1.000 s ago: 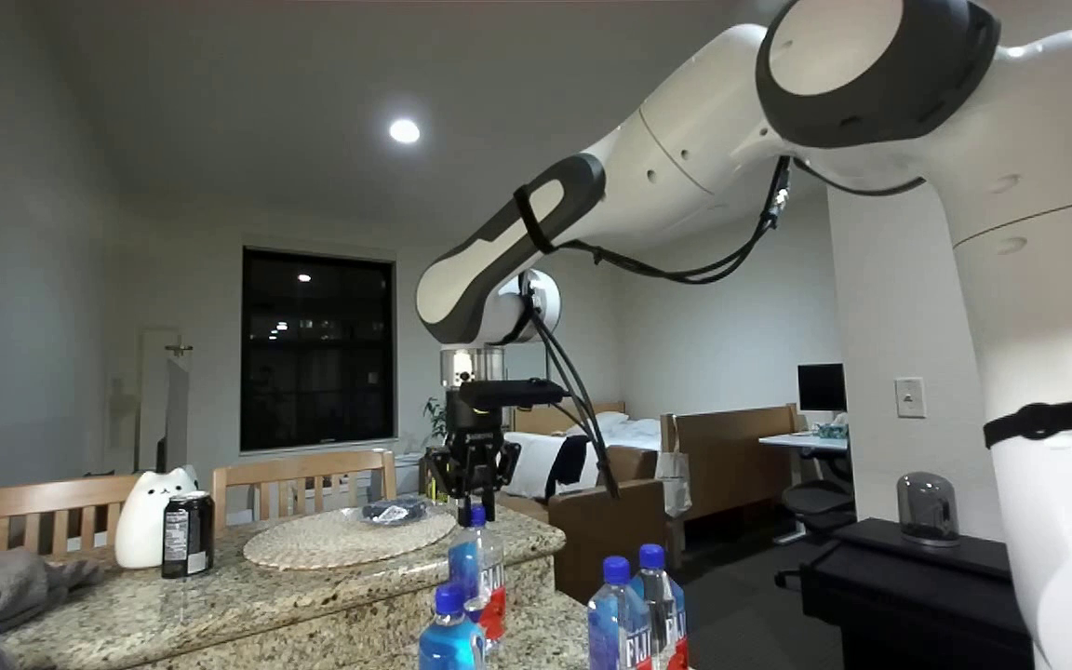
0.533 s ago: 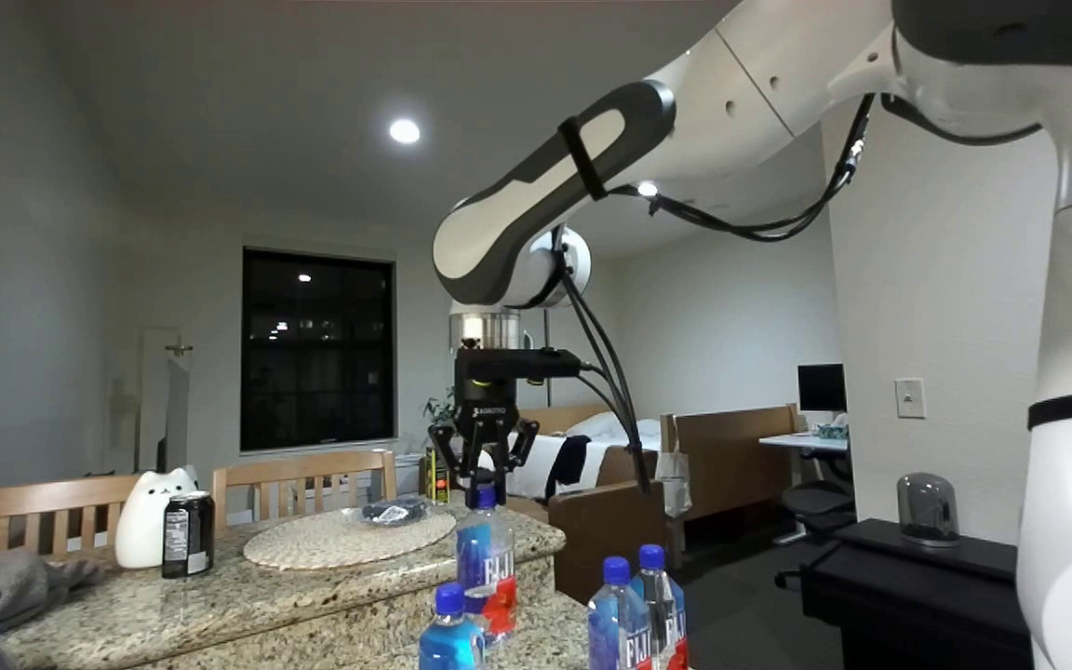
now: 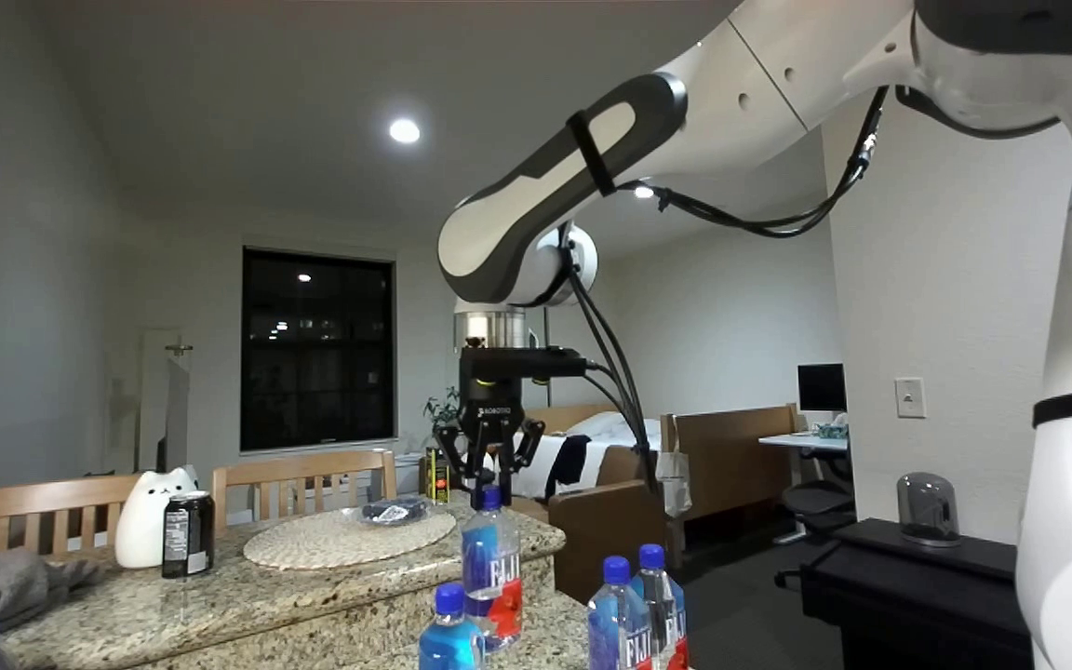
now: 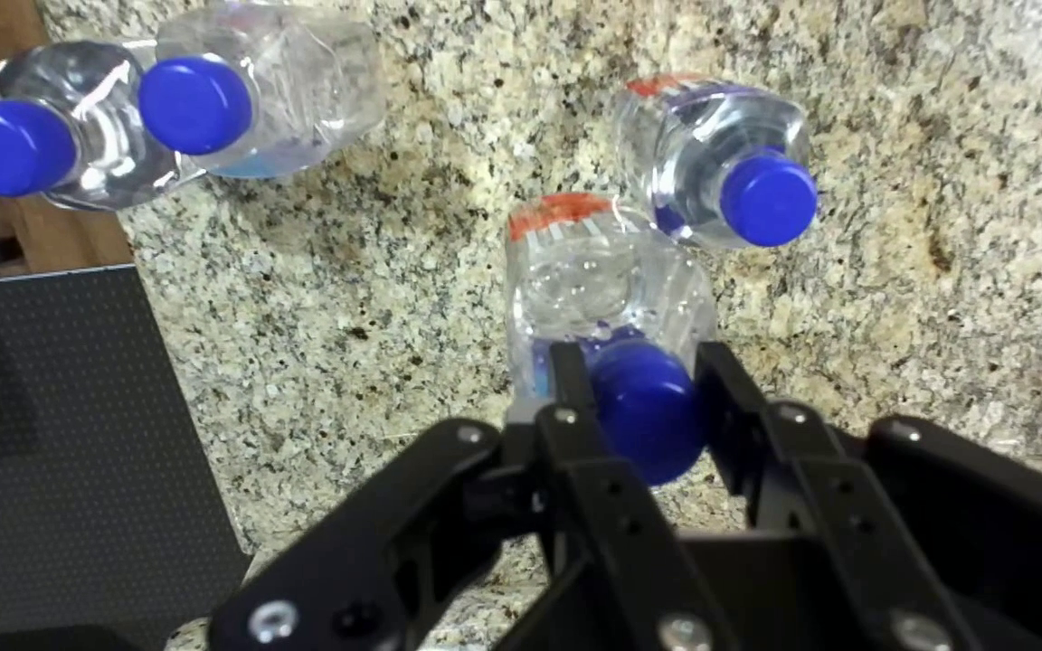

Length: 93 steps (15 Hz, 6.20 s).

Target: Put the bottles in a straight line

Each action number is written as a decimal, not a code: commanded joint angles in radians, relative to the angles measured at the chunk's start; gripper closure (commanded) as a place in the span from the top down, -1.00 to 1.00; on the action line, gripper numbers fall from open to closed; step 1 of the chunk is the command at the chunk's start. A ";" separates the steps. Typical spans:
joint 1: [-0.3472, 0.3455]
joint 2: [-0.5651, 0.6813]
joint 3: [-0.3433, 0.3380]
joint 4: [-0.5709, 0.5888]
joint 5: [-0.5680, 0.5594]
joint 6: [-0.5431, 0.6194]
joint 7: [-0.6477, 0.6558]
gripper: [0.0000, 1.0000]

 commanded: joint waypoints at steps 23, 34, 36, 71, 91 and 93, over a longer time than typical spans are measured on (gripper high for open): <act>-0.034 0.005 -0.072 -0.143 0.083 -0.083 -0.274 -0.72; -0.038 -0.023 -0.050 -0.237 -0.001 0.034 -0.212 -0.72; -0.037 -0.028 -0.045 -0.244 0.001 0.046 -0.210 -0.72; 0.037 -0.014 -0.010 -0.084 0.180 0.121 -0.293 1.00; 0.062 0.141 0.111 -0.046 -0.020 0.124 0.431 1.00; 0.063 0.140 0.108 -0.041 -0.012 0.104 0.424 1.00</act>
